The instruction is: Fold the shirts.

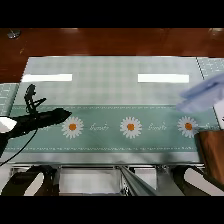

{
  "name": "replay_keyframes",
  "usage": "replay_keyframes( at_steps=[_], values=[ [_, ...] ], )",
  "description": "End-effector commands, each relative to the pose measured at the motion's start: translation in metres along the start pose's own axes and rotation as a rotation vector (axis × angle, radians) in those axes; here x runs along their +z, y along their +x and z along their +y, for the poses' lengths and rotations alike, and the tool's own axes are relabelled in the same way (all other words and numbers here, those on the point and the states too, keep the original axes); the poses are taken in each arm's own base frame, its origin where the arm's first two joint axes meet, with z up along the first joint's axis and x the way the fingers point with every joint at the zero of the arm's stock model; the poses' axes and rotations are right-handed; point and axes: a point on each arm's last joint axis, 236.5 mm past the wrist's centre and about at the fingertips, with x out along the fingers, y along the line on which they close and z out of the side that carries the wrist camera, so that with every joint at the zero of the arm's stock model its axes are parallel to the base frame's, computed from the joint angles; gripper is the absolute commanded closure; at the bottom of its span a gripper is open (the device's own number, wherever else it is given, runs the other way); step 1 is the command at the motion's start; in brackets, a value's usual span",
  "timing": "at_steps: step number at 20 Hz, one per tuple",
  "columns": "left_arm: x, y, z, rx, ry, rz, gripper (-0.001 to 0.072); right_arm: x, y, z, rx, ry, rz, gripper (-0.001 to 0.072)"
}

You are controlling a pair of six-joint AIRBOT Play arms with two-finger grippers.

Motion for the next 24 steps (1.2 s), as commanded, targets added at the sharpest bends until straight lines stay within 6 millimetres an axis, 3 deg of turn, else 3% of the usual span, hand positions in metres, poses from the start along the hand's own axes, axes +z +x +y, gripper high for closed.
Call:
replay_keyframes(
  at_steps=[1, 6, 8, 10, 11, 12, 13, 15, 17, 18, 19, 20, 21, 22, 23, 24],
  values=[
    [0.002, 0.003, 0.003, 0.004, -0.017, -0.005, 0.0666, -0.047, -0.028, -0.094, -0.313, 0.155, -0.015, 0.0692],
    [0.023, 0.007, 0.001, -0.018, -0.083, -0.085, 0.0666, -0.152, -0.041, -0.185, -0.648, 0.349, 0.089, 0.0692],
    [0.021, 0.010, 0.004, -0.013, -0.091, -0.072, 0.0666, -0.204, -0.057, -0.219, -0.832, 0.501, 0.103, 0.0692],
    [0.015, 0.017, 0.004, -0.011, -0.067, -0.042, 0.0666, -0.238, -0.067, -0.237, -0.970, 0.624, 0.085, 0.0685],
    [0.009, 0.022, 0.003, -0.012, -0.054, -0.016, 0.0666, -0.242, -0.064, -0.241, -0.984, 0.629, 0.074, 0.0562],
    [0.002, 0.028, 0.001, -0.014, -0.039, 0.015, 0.0666, -0.239, -0.061, -0.245, -0.988, 0.616, 0.061, 0.0276],
    [-0.006, 0.035, -0.001, -0.015, -0.033, 0.048, 0.0666, -0.232, -0.057, -0.247, -0.980, 0.609, 0.048, 0.0116],
    [-0.006, 0.043, -0.005, -0.020, 0.039, 0.078, 0.0667, -0.199, -0.038, -0.244, -0.881, 0.546, -0.002, 0.0097],
    [0.028, 0.041, -0.016, -0.035, 0.054, 0.045, 0.0667, -0.125, -0.010, -0.208, -0.608, 0.440, -0.173, 0.0100],
    [0.051, 0.034, -0.034, -0.068, 0.081, 0.037, 0.0667, -0.075, -0.002, -0.173, -0.408, 0.412, -0.301, 0.0133],
    [0.080, 0.021, -0.062, -0.116, 0.133, 0.021, 0.0668, -0.030, -0.002, -0.129, -0.191, 0.394, -0.406, 0.0249],
    [0.111, 0.004, -0.098, -0.167, 0.208, -0.012, 0.0668, 0.012, -0.011, -0.072, 0.071, 0.342, -0.497, 0.0421],
    [0.139, -0.015, -0.134, -0.211, 0.281, -0.060, 0.0669, 0.041, -0.027, -0.017, 0.291, 0.254, -0.560, 0.0570],
    [0.166, -0.037, -0.170, -0.235, 0.347, -0.124, 0.0669, 0.054, -0.042, 0.038, 0.472, 0.135, -0.582, 0.0692],
    [0.186, -0.057, -0.196, -0.227, 0.409, -0.187, 0.0669, 0.054, -0.043, 0.079, 0.565, 0.033, -0.558, 0.0692],
    [0.200, -0.076, -0.215, -0.191, 0.469, -0.239, 0.0669, 0.043, -0.028, 0.113, 0.598, -0.073, -0.489, 0.0692]
  ],
)
